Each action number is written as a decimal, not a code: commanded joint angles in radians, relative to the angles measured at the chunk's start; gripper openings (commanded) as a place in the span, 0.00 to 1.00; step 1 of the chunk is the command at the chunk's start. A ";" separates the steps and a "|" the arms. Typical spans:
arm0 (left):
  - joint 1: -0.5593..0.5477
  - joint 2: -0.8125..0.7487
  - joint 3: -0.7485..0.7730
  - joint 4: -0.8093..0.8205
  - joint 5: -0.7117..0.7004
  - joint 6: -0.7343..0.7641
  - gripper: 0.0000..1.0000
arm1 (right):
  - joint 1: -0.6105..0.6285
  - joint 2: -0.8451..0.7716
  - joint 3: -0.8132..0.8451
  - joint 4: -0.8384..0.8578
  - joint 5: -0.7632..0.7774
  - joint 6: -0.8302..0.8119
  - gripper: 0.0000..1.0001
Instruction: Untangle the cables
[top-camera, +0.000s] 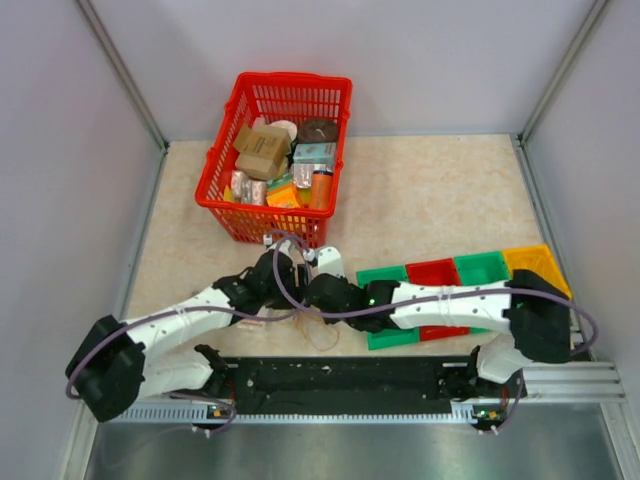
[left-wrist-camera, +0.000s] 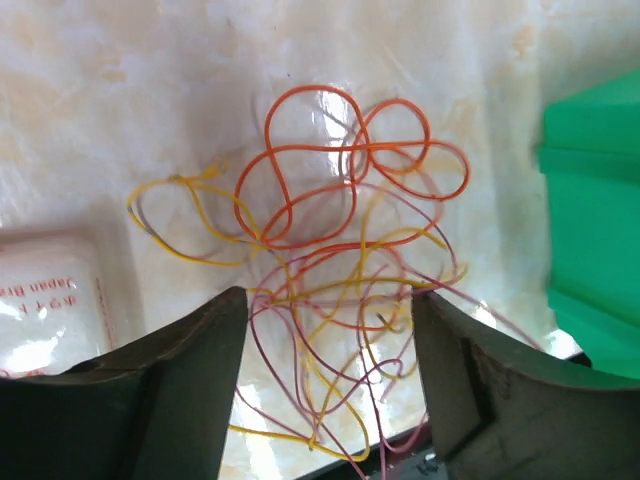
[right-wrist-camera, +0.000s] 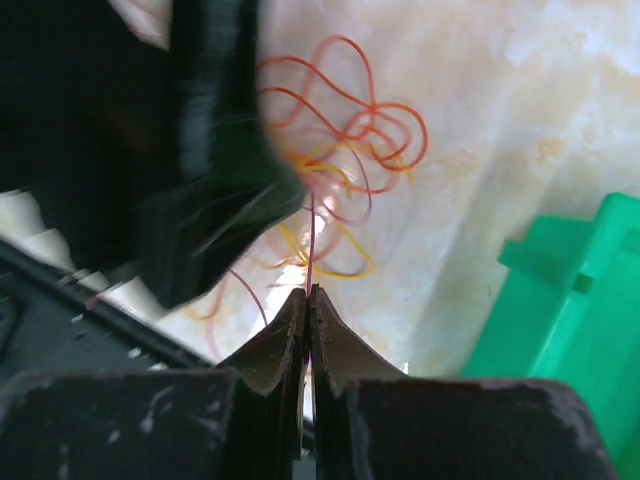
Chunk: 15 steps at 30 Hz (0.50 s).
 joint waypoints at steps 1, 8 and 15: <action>0.010 0.098 0.087 0.008 -0.116 0.023 0.63 | 0.060 -0.216 0.112 -0.026 0.037 -0.088 0.00; 0.013 0.030 -0.017 0.069 -0.107 -0.012 0.38 | 0.071 -0.449 0.364 -0.190 0.194 -0.232 0.00; 0.015 -0.064 -0.057 0.057 -0.105 -0.003 0.17 | 0.071 -0.499 0.710 -0.190 0.307 -0.537 0.00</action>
